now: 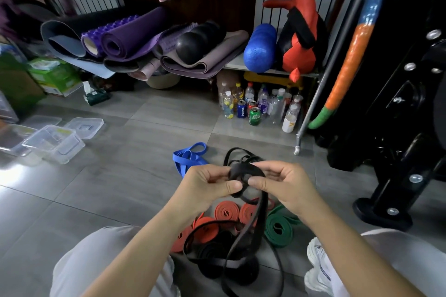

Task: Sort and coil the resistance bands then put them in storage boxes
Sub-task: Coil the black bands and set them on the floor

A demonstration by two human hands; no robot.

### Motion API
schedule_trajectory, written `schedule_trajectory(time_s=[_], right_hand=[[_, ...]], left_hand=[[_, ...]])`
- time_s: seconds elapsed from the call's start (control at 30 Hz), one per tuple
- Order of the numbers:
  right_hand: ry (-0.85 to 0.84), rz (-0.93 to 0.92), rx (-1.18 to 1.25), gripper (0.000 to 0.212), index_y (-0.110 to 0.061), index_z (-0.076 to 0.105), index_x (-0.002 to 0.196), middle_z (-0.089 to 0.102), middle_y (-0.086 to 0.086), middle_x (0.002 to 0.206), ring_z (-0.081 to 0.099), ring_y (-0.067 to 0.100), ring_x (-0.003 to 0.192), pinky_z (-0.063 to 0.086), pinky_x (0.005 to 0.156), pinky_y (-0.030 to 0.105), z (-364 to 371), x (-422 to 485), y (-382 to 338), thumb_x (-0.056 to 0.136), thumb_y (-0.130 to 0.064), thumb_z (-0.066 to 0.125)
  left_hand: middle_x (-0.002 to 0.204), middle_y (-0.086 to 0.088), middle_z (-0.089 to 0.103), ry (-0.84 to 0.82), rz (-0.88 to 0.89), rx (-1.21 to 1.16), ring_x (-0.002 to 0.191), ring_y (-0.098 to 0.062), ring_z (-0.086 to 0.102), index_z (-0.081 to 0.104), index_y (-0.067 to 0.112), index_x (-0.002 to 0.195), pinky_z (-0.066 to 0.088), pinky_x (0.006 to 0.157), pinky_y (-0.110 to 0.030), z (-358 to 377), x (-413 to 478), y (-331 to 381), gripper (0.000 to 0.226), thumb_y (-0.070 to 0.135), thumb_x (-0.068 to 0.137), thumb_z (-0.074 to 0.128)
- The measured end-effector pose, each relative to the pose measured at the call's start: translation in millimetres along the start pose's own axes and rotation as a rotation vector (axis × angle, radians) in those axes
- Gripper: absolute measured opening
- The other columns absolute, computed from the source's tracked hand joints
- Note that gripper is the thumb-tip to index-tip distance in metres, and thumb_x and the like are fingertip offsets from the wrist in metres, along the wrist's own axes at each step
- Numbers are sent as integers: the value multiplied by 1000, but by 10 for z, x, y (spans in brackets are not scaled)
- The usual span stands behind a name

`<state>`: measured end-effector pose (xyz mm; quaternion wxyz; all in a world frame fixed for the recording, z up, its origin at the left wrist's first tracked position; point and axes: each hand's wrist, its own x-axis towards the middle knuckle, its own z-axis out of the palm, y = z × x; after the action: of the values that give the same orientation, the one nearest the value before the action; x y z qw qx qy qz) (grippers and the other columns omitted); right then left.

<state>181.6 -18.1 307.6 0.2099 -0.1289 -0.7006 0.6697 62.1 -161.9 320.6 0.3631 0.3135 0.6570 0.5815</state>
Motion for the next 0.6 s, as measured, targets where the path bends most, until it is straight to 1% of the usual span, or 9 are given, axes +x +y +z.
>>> schedule_trajectory(time_s=[0.1,0.13,0.2,0.27,0.37,0.43,0.5,0.53,0.6], right_hand=[[-43,6,-103,27,-44,74,81,74,-10,84,68,3,78,50,74,13,-38,-37,-4,63,-24,77],[-57,17,-145,28,-44,74,82,74,-10,85,68,3,79,50,74,13,-52,-50,6,64,-23,79],[-68,50,-211,29,-44,73,82,74,-8,88,69,7,83,52,78,17,-74,-64,25,68,-20,80],[-72,96,-209,22,-41,74,81,74,-7,88,69,9,85,53,79,19,-69,-65,35,64,-28,80],[-101,114,-147,24,-39,73,82,74,-10,84,69,3,79,50,68,12,-10,-80,63,60,-31,76],[-120,82,-88,26,-41,74,85,75,-7,88,69,7,84,54,74,18,56,-96,78,62,-29,75],[-97,30,-15,28,-41,74,89,75,-2,90,70,13,85,56,79,27,114,-104,65,65,-25,75],[-69,0,-10,27,-39,75,88,75,-2,90,70,13,84,56,78,26,135,-102,57,67,-22,75],[-19,-54,-58,31,-39,75,86,75,-6,88,69,8,81,53,75,19,138,-93,62,73,-11,75]], left_hand=[[59,20,59,5,23,474,62,3,52,68,42,73,42,66,-11,-53,0,-21,29,16,70,80],[56,24,56,4,31,550,59,6,50,65,45,71,38,62,-7,-59,-6,-22,30,19,70,80],[57,27,56,11,45,551,59,8,51,64,43,73,37,62,-4,-60,-22,-26,28,19,71,80],[65,22,64,37,55,419,66,7,56,69,36,80,41,68,-7,-58,-39,-13,23,15,74,77],[83,3,73,35,88,73,81,-12,67,71,18,92,50,77,-20,-37,-57,6,20,8,75,73],[91,-9,73,10,90,-210,87,-20,69,69,6,98,53,78,-25,-2,-64,1,25,9,73,68],[95,-16,72,-28,50,-460,89,-23,69,67,-1,101,54,76,-26,31,-65,-9,29,6,73,63],[96,-17,72,-40,23,-536,90,-23,70,66,-2,102,55,75,-25,40,-62,-15,29,5,74,62],[98,-14,72,-54,-35,-566,91,-20,69,68,2,101,54,75,-22,35,-49,-26,28,6,73,63]])
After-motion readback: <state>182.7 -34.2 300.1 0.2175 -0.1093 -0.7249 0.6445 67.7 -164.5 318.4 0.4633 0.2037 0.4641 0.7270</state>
